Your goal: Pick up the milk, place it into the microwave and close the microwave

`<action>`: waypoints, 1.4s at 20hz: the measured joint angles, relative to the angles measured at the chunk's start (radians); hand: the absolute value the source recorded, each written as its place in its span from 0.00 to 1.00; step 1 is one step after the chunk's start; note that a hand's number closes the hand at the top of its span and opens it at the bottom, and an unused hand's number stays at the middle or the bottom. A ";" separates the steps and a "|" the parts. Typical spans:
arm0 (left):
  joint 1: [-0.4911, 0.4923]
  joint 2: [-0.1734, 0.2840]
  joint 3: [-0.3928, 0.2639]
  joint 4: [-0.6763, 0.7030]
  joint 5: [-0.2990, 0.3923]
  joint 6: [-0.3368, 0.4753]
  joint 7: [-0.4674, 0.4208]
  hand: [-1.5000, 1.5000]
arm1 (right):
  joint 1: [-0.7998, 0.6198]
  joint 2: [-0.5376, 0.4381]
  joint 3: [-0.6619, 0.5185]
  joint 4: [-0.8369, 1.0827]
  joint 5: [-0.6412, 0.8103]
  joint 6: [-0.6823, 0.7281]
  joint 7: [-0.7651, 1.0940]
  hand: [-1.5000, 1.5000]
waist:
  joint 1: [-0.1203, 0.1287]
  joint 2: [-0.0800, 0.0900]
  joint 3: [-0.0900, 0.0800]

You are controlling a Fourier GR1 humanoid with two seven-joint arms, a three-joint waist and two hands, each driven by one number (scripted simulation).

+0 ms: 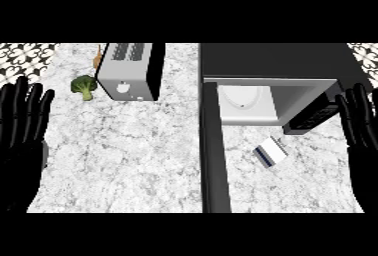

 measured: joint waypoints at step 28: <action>0.462 -0.082 -0.093 -0.146 0.058 -0.115 -0.111 0.00 | 0.198 0.081 0.226 0.101 0.017 0.085 -0.219 0.00 | 0.001 0.003 0.013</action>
